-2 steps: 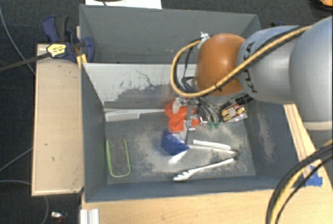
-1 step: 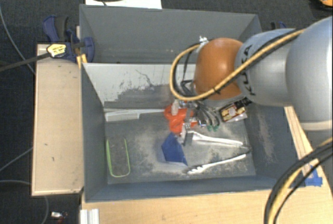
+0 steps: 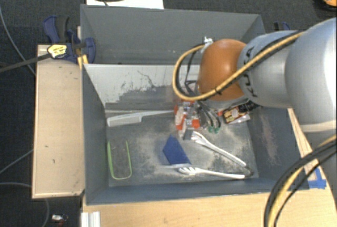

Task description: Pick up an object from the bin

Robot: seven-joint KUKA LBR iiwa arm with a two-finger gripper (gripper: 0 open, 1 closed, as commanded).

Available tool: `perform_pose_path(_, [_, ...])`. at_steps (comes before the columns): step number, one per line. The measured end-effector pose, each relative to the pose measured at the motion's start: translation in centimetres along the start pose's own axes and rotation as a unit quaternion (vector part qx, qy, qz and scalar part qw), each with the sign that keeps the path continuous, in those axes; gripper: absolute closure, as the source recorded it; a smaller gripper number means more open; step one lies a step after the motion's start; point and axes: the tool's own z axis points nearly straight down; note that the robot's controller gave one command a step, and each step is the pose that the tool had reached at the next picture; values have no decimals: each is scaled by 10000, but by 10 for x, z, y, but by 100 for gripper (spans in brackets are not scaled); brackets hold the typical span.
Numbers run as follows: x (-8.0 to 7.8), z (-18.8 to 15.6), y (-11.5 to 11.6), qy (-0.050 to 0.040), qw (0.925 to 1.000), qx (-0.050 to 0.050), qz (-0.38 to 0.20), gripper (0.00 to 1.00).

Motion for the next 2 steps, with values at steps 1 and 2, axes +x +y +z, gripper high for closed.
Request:
perform_pose_path(1, [0, 0, 0, 0, 10000, 0, 2, 100])
perform_pose_path(2, [0, -145, 13, -16, 9995, -3, -330, 100])
